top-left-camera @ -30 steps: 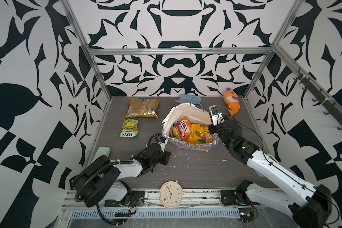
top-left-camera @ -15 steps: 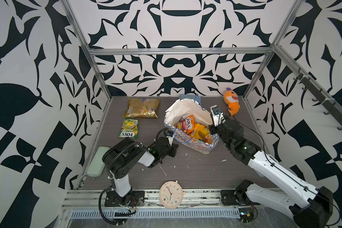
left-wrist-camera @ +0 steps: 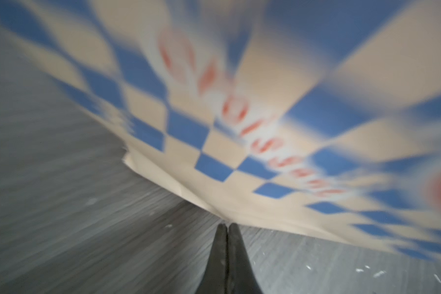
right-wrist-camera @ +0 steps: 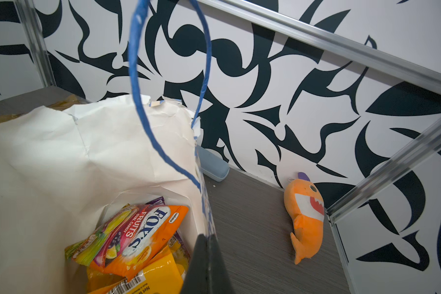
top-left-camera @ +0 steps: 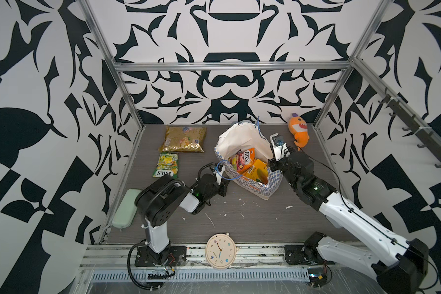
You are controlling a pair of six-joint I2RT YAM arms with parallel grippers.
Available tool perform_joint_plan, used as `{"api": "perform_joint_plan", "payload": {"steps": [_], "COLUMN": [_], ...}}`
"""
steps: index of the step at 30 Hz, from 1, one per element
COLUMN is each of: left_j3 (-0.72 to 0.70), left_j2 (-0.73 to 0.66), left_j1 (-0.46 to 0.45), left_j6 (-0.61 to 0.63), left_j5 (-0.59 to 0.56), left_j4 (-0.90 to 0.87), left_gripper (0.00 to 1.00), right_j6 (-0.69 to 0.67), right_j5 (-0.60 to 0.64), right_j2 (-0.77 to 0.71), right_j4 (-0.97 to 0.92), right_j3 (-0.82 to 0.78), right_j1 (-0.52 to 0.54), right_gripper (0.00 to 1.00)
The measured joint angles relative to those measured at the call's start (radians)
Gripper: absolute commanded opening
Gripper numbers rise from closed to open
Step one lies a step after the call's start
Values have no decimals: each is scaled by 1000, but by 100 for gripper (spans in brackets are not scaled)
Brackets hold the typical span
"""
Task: Take the snacks out of the paper bag
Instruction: Place the paper bag at the center of the table, then pick up the paper bag from the center of the table.
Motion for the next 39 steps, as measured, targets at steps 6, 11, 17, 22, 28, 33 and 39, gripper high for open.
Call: {"api": "perform_joint_plan", "payload": {"steps": [6,11,17,22,28,33,39], "left_j3": [-109,-90,65,231,399,555,640], "left_j2": [-504,-899,-1036,-875,-677,-638,-629], "left_j1": [1,15,60,60,60,63,67], "left_j6": [93,175,264,301,328,348,368], "left_j5": [-176,-314,-362,-317,-204,-134,-81], "left_j4": [-230,-527,-813,-915,-989,-999,-1010], "left_gripper": [0,0,0,1,83,100,100], "right_j6": [-7,-8,0,95,314,393,409], "right_j5": [-89,-202,-230,29,-10,-184,-422], "right_j2": [-5,-57,-113,-67,109,271,398], "right_j4": [33,47,44,-56,-323,-505,-649], "right_j3": [0,-3,-27,57,411,568,591], "right_j1": [0,5,14,-2,-317,-486,-527], "right_gripper": [0,0,0,62,70,75,79]}}
